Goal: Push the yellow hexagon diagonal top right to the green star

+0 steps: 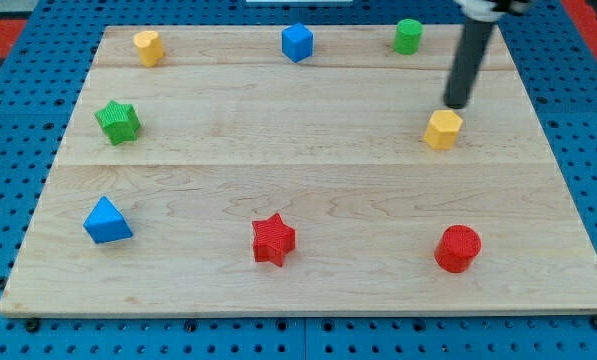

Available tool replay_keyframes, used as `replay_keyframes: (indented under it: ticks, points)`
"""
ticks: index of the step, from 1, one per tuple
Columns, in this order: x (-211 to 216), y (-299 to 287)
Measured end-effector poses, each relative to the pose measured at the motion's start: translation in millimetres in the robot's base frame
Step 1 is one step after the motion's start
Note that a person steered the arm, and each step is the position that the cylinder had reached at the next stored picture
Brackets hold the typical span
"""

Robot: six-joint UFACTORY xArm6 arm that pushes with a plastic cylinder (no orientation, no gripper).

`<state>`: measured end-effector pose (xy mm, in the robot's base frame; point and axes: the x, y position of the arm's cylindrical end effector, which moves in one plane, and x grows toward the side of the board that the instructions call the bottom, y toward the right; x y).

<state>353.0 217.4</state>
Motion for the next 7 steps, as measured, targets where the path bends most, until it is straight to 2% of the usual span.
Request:
replay_keyframes:
  ticks: [1, 2, 3, 4, 6, 7]
  points:
    - [50, -4]
    - [43, -43]
    - [-1, -131]
    - [-37, -261]
    - [8, -319]
    - [-40, -366]
